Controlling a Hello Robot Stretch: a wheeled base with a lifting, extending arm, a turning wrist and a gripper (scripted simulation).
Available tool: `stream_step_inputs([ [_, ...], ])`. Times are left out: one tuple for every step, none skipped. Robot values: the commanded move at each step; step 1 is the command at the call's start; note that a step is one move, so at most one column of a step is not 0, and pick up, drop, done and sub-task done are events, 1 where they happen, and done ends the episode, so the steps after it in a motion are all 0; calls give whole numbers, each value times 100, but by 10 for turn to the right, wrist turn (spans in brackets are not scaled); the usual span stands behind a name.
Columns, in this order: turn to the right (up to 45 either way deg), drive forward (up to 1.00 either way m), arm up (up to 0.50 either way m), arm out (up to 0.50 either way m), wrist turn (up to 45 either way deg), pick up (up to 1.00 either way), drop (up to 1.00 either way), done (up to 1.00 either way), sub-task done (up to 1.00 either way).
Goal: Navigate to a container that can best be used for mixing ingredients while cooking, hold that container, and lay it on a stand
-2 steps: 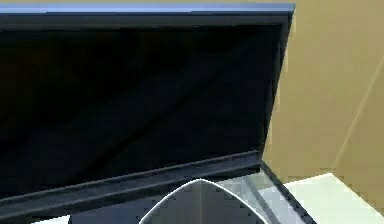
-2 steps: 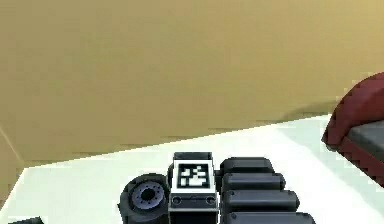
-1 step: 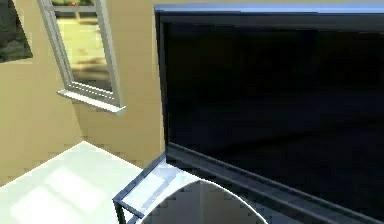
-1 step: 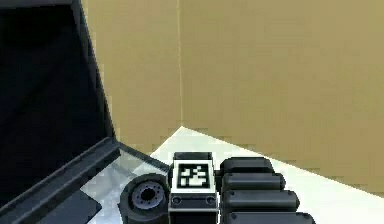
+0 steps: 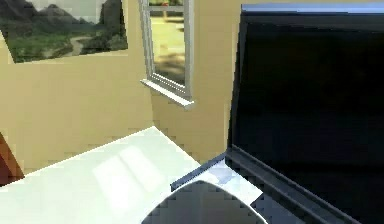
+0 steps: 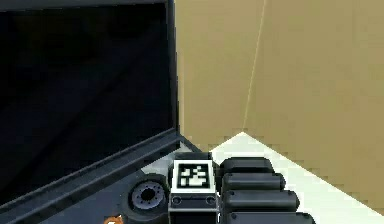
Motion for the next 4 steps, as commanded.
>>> stream_step_inputs([
  [0,0,0,40,0,0,0,0,0],
  [0,0,0,0,390,0,0,0,0],
  [0,0,0,0,390,0,0,0,0],
  [0,0,0,0,0,0,100,0,0],
])
